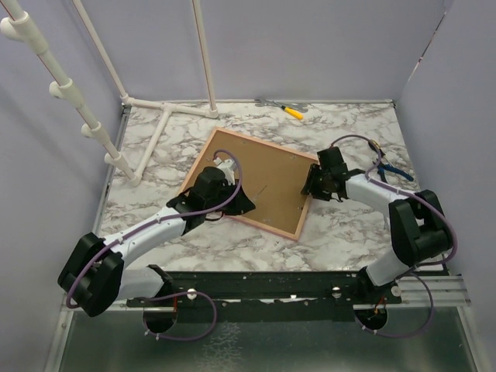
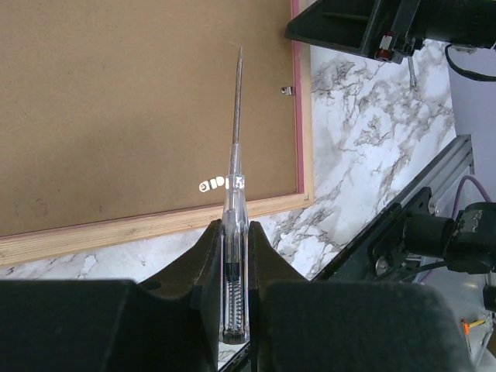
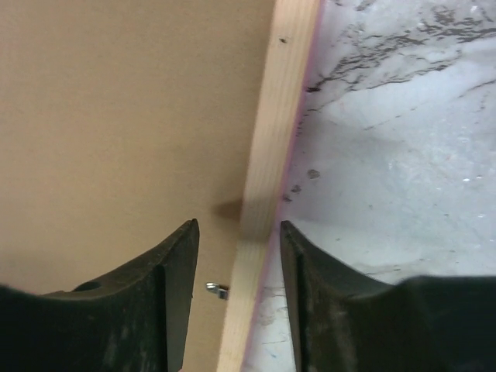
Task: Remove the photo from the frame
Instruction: Adjust the photo frame at the center of the board.
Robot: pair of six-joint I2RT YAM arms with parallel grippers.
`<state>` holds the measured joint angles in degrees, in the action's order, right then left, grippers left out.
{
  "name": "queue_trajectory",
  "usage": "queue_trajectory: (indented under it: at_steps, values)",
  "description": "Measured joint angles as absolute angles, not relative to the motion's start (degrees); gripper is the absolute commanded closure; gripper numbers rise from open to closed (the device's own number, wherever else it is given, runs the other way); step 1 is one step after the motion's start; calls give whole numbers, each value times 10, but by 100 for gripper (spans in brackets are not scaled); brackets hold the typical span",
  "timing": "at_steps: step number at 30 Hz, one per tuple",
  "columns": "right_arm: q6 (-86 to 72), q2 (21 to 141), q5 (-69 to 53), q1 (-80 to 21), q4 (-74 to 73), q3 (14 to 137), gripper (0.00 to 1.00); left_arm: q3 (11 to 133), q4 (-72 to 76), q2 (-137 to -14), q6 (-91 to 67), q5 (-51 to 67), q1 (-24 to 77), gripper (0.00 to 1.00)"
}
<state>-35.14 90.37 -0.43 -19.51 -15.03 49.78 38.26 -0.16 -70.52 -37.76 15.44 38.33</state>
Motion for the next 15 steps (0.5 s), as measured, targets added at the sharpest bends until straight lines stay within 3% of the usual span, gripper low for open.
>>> queue_trajectory:
  at_steps: [4, 15]
  values:
    - [-349, 915, 19, -196, -167, 498, 69, 389, -7, -708, -366, 156, 383, 100]
    - [-280, 974, 48, -182, -216, 574, 69, 395, -18, -735, -344, 174, 383, 100]
